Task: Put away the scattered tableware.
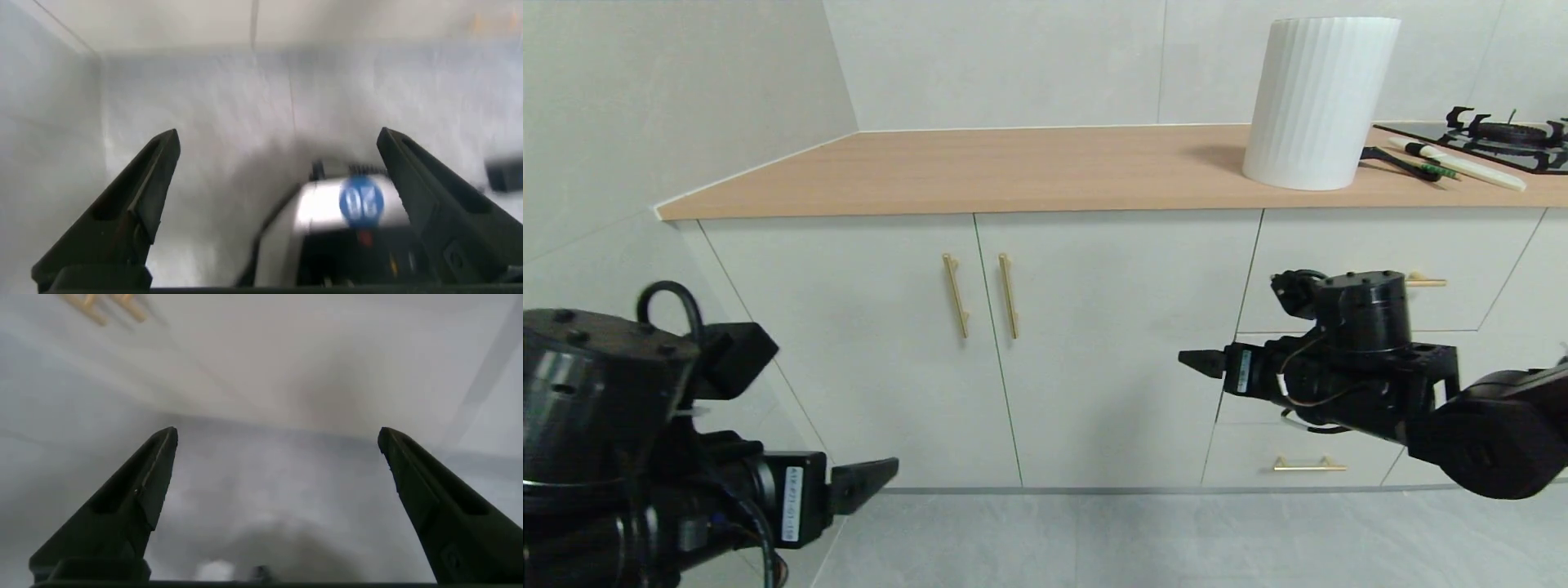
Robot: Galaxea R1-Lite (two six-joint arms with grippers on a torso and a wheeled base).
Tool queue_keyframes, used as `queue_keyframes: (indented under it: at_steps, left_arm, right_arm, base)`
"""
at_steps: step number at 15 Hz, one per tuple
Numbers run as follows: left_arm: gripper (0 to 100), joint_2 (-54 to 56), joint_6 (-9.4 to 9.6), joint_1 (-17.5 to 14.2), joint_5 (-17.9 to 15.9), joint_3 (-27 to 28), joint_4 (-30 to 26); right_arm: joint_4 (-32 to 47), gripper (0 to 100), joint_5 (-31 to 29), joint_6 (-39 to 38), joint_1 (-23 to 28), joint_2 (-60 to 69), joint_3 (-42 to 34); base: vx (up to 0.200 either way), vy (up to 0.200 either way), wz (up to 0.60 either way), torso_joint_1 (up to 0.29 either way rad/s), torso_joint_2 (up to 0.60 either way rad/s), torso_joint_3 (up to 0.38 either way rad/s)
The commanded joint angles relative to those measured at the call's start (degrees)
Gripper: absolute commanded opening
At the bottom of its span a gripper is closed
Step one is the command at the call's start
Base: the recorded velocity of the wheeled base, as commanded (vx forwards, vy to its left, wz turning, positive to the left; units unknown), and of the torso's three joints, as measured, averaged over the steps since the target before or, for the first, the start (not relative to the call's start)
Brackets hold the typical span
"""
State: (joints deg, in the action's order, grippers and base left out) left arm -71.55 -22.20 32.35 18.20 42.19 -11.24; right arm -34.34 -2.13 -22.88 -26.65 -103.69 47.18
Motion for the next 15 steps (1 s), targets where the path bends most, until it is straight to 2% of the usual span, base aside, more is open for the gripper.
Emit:
queue_keyframes:
  at_steps: [1, 2, 3, 4, 7, 8, 9, 10, 12, 14, 15]
  left_arm:
    - [100, 10.0, 5.24, -7.1, 0.2, -0.2, 3.9]
    - [100, 12.6, 6.91, -9.0, 0.3, -0.8, 5.1]
    - [100, 12.6, 6.91, -9.0, 0.3, -0.8, 5.1]
    - [100, 21.3, 8.93, -11.2, 0.3, -4.0, 5.2]
    - [100, 34.2, 14.20, -11.4, 0.3, -9.0, 5.2]
    - [100, 42.5, 19.65, -14.9, 0.1, -11.8, 5.2]
    - [100, 46.3, 22.20, -17.1, 0.1, -12.8, 5.1]
    - [100, 50.6, 23.52, -18.7, 0.1, -13.9, 5.0]
    - [100, 54.9, 23.78, -21.3, 0.1, -14.7, 4.9]
    - [100, 59.9, 23.96, -23.2, 0.1, -15.7, 4.9]
    - [100, 62.0, 24.57, -24.3, 0.1, -16.2, 4.9]
  right_arm:
    - [7.4, 100, -8.6, 4.6, 2.8, 16.2, -4.6]
    - [7.5, 100, -11.1, 4.7, 3.2, 19.9, -6.7]
    - [7.5, 100, -11.1, 4.7, 3.2, 19.9, -6.7]
    - [7.4, 100, -17.9, 6.5, 4.0, 29.3, -13.1]
    - [7.5, 100, -20.6, 9.1, 5.9, 43.0, -20.5]
    - [8.0, 100, -20.5, 11.6, 9.5, 54.4, -24.9]
    - [8.0, 100, -20.4, 13.7, 12.0, 60.3, -27.0]
    - [8.3, 100, -20.3, 16.4, 14.9, 67.1, -29.5]
    - [12.1, 100, -20.1, 20.1, 16.7, 77.9, -31.9]
    - [19.2, 100, -20.1, 23.5, 18.0, 89.8, -32.2]
    - [21.5, 100, -20.1, 25.6, 18.7, 93.7, -32.2]
  base:
    - [0.000, 0.000, 0.00, 0.000, 0.00, 0.000]
    - [0.000, 0.000, 0.00, 0.000, 0.00, 0.000]
    - [0.000, 0.000, 0.00, 0.000, 0.00, 0.000]
    - [0.000, 0.000, 0.00, 0.000, 0.00, 0.000]
    - [0.000, 0.000, 0.00, 0.000, 0.00, 0.000]
    - [0.000, 0.000, 0.00, 0.000, 0.00, 0.000]
    - [0.000, 0.000, 0.00, 0.000, 0.00, 0.000]
    - [0.000, 0.000, 0.00, 0.000, 0.00, 0.000]
    - [0.000, 0.000, 0.00, 0.000, 0.00, 0.000]
    - [0.000, 0.000, 0.00, 0.000, 0.00, 0.000]
    - [0.000, 0.000, 0.00, 0.000, 0.00, 0.000]
